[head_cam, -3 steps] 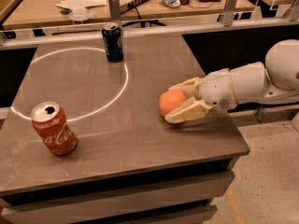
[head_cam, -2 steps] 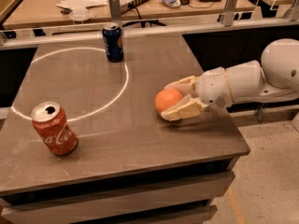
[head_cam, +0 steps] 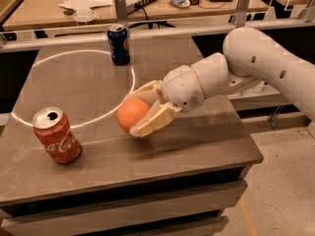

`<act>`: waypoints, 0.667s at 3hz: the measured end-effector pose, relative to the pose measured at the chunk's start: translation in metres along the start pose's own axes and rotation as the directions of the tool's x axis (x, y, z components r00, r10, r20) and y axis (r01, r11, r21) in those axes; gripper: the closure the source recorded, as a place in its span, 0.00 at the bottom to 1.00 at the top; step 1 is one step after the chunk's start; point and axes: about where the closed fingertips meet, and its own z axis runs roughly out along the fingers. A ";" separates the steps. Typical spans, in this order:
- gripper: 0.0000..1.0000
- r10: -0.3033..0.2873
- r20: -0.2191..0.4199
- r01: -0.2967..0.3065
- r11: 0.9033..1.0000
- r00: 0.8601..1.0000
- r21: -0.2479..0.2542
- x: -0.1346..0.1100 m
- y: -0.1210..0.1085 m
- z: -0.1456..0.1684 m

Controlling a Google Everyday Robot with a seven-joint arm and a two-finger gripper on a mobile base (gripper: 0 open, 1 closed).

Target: Move orange near coke can

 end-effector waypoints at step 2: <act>0.74 -0.012 0.020 0.016 0.976 1.000 -0.217 -0.015 0.028 0.063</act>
Offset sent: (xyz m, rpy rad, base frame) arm -0.0520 0.0687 -0.0204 -0.0245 0.1016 0.2517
